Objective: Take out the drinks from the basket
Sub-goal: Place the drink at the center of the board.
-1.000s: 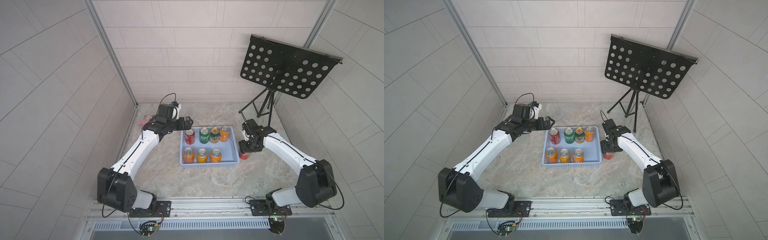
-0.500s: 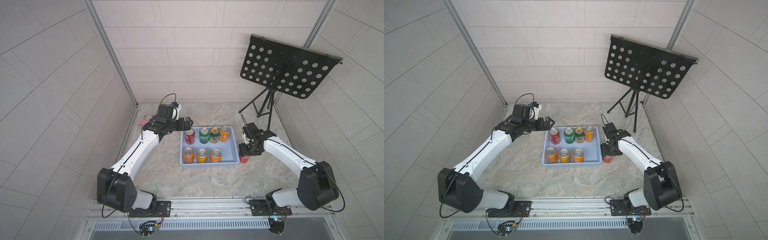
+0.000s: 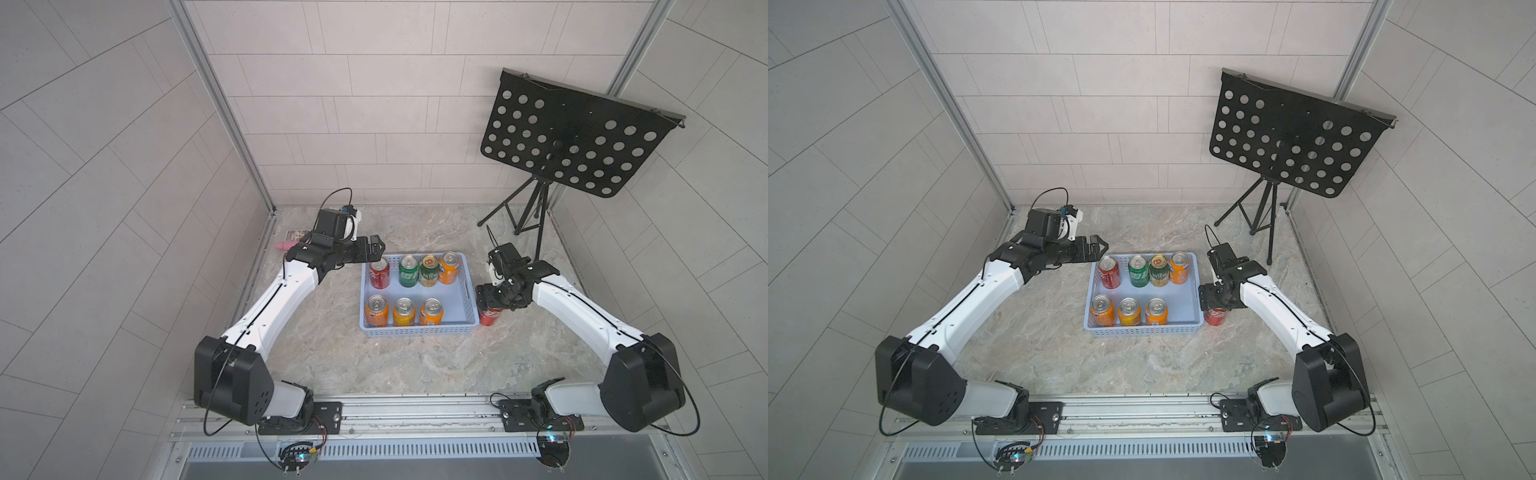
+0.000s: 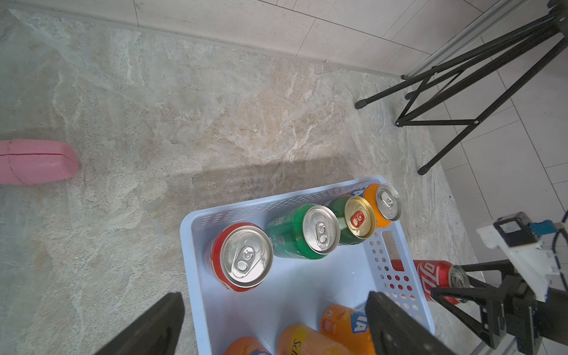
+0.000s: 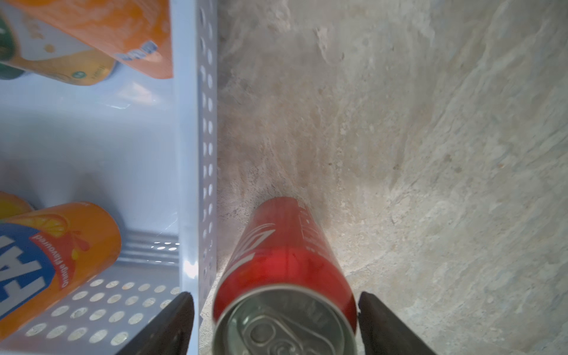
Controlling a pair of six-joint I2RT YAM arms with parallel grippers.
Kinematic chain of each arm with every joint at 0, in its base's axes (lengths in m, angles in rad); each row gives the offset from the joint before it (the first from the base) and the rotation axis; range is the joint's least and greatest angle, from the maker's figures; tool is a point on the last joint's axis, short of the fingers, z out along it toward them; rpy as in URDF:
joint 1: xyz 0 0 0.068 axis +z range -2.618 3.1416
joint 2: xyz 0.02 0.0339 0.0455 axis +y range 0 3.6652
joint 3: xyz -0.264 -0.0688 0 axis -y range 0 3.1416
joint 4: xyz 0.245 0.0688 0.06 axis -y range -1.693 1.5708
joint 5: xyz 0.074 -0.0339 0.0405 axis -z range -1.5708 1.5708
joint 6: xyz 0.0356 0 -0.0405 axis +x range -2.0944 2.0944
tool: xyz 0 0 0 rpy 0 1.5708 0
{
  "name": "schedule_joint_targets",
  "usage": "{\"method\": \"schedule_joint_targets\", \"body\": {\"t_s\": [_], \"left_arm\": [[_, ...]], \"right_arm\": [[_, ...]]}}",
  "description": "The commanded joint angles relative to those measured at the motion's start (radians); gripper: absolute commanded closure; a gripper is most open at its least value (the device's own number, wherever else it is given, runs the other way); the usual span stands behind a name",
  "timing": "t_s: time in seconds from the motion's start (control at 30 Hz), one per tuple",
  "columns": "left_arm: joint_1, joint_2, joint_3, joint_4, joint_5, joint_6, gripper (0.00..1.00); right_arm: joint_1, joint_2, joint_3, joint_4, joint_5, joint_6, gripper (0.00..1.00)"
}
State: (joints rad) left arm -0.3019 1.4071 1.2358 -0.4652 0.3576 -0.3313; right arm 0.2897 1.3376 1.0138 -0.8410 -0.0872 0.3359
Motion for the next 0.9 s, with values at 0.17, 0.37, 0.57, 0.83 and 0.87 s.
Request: {"method": "schedule_joint_targets", "body": {"t_s": [0.17, 0.37, 0.57, 0.83, 0.87], "left_arm": [[-0.009, -0.027, 0.015, -0.02, -0.019, 0.032, 0.0], [-0.007, -0.037, 0.008, -0.013, -0.045, 0.041, 0.0], [-0.008, -0.039, 0.001, 0.0, -0.025, 0.034, 0.0], [-0.007, -0.037, -0.018, 0.027, -0.023, 0.011, 0.0], [-0.007, -0.034, -0.018, 0.025, -0.021, 0.009, 0.0]], "right_arm": [[0.002, -0.017, 0.036, -0.051, 0.032, -0.003, 0.1], [0.002, -0.039, 0.155, -0.117, 0.07, -0.02, 0.11], [0.002, -0.063, 0.254, -0.132, 0.069, -0.038, 0.13], [0.003, -0.071, 0.381, -0.089, -0.041, -0.054, 0.15], [0.003, -0.07, 0.39, -0.077, -0.054, -0.047, 0.15]]}}
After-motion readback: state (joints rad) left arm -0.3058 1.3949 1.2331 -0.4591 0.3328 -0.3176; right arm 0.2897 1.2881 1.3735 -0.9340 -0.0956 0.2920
